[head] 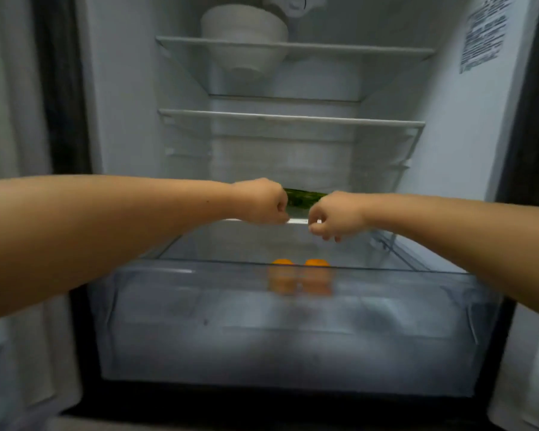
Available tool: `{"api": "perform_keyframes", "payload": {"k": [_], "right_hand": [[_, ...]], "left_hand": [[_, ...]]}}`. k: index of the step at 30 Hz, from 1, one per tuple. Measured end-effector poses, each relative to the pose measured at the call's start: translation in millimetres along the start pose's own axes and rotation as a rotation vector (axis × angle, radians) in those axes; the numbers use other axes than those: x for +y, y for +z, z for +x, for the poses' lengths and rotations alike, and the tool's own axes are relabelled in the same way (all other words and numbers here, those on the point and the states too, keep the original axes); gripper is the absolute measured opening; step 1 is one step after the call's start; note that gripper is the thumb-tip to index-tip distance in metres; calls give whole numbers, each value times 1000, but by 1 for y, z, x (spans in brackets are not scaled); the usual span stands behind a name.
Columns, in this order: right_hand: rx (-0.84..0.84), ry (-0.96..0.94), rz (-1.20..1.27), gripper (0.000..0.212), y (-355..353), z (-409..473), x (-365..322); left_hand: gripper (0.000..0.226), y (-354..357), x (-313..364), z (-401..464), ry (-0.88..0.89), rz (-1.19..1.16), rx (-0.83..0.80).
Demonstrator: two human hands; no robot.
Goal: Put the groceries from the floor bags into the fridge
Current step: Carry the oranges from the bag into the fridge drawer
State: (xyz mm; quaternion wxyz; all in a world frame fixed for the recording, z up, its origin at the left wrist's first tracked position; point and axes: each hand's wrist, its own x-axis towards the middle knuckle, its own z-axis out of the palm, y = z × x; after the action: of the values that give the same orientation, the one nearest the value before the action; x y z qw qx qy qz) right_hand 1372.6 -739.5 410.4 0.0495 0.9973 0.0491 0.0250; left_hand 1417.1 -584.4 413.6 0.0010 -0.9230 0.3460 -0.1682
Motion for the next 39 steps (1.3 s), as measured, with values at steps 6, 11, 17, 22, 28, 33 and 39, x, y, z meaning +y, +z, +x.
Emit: {"api": "perform_keyframes", "payload": {"k": [6,11,17,22,28,33,39], "right_hand": [[387,-124,-115,29,3,-78,-41],[599,-309,78,36,41,-137,-90],[477,-443,286,43,140,-184,-191],[218,-643,288,54,202,-234,-323],[137,-973,241,56,208,-336,-530],[-14,-1121,269,57,225,-448,-702],[-156,-1295,170,50,243,-566,-850]], "left_hand": [[27,-19,16,-108,-220,-97,339],[21,-1,37,-211,-349,-204,470],[19,56,51,-367,-610,-251,371],[22,109,46,-527,-893,-218,197],[26,98,39,-777,-1282,-139,159],[29,46,53,-991,-1521,-55,135],[20,-10,70,-1183,-1790,-20,93]]}}
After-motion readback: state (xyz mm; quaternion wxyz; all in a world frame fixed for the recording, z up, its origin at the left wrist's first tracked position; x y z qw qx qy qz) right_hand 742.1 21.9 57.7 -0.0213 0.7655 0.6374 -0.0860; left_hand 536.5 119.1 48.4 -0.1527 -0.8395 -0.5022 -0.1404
